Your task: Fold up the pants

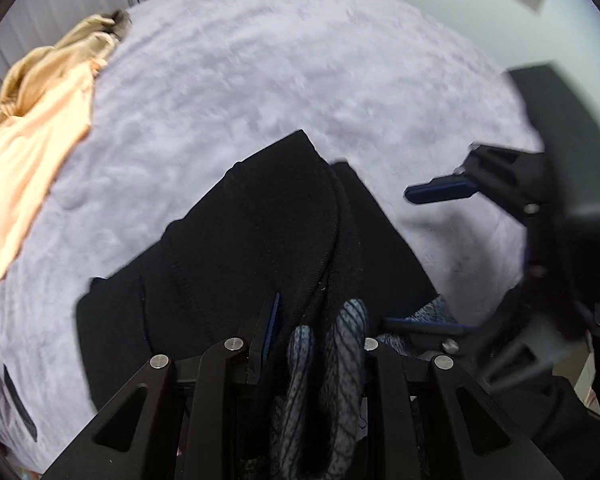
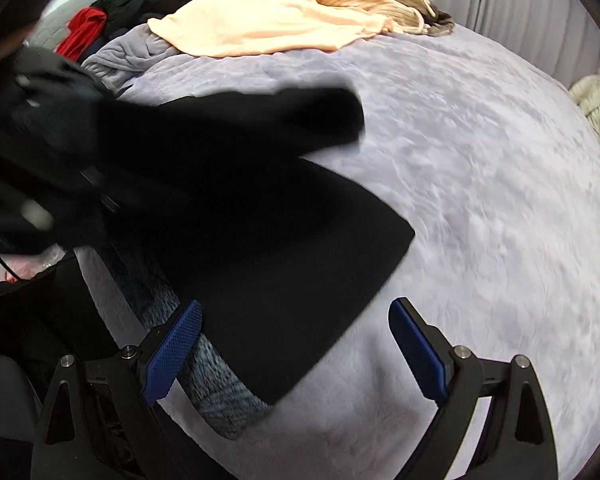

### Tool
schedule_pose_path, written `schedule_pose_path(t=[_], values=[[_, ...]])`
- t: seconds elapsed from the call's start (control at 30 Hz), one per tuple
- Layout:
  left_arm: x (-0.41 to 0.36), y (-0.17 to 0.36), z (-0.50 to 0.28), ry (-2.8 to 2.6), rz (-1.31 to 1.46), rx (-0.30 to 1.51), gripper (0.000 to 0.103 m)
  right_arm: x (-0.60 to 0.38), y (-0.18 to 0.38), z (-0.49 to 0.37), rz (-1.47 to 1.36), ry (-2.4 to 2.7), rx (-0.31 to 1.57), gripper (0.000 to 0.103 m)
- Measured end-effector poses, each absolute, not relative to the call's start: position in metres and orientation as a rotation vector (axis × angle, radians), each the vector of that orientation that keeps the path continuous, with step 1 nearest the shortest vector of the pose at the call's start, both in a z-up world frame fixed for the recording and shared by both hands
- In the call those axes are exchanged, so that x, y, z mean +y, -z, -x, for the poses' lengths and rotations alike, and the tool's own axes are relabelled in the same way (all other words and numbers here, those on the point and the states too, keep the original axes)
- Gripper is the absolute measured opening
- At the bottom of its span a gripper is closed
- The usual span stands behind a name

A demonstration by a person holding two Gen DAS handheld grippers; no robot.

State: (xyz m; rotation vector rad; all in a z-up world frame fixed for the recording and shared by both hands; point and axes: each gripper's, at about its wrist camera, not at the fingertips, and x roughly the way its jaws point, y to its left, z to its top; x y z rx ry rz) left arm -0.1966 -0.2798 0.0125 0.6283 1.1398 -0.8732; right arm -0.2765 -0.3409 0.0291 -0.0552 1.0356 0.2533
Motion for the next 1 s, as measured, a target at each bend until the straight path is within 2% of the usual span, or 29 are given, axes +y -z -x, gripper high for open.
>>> schedule_pose_path(t=[0.07, 0.1, 0.17, 0.23, 0.27, 0.47, 0.57, 0.77, 0.9, 0.97, 1.0], values=[[-0.287, 0.006, 0.199, 0.862, -0.644, 1.152, 0.023, -0.345, -0.026, 0.283, 0.019, -0.254, 1.031, 0.096], [-0.289, 0.009, 0.201, 0.869, -0.649, 1.139, 0.027, -0.348, -0.024, 0.286, 0.0, -0.255, 1.027, 0.096], [-0.288, 0.005, 0.207, 0.888, -0.628, 1.129, 0.045, -0.351, -0.023, 0.292, -0.029, -0.259, 1.02, 0.096], [-0.284, -0.005, 0.21, 0.938, -0.572, 1.143, 0.077, -0.353, -0.019, 0.291, -0.048, -0.268, 1.011, 0.096], [-0.279, -0.01, 0.211, 0.945, -0.556, 1.132, 0.08, -0.352, -0.021, 0.294, -0.05, -0.27, 1.006, 0.096], [-0.249, -0.066, 0.22, 0.977, -0.453, 1.018, 0.08, -0.358, -0.026, 0.297, -0.121, -0.343, 0.959, 0.096], [-0.219, -0.075, 0.201, 0.87, -0.417, 0.969, 0.08, -0.358, -0.029, 0.297, -0.177, -0.394, 0.937, 0.096], [-0.144, -0.04, 0.145, 0.54, -0.372, 1.004, 0.08, -0.367, -0.033, 0.292, -0.312, -0.455, 0.911, 0.096], [-0.107, -0.004, 0.125, 0.472, -0.312, 1.097, 0.08, -0.36, -0.024, 0.274, -0.375, -0.468, 0.957, 0.096], [-0.093, 0.007, 0.12, 0.51, -0.226, 1.122, 0.08, -0.35, -0.014, 0.254, -0.381, -0.469, 0.997, 0.091], [-0.087, 0.011, 0.118, 0.525, -0.184, 1.125, 0.08, -0.344, -0.009, 0.245, -0.4, -0.489, 1.01, 0.079]])
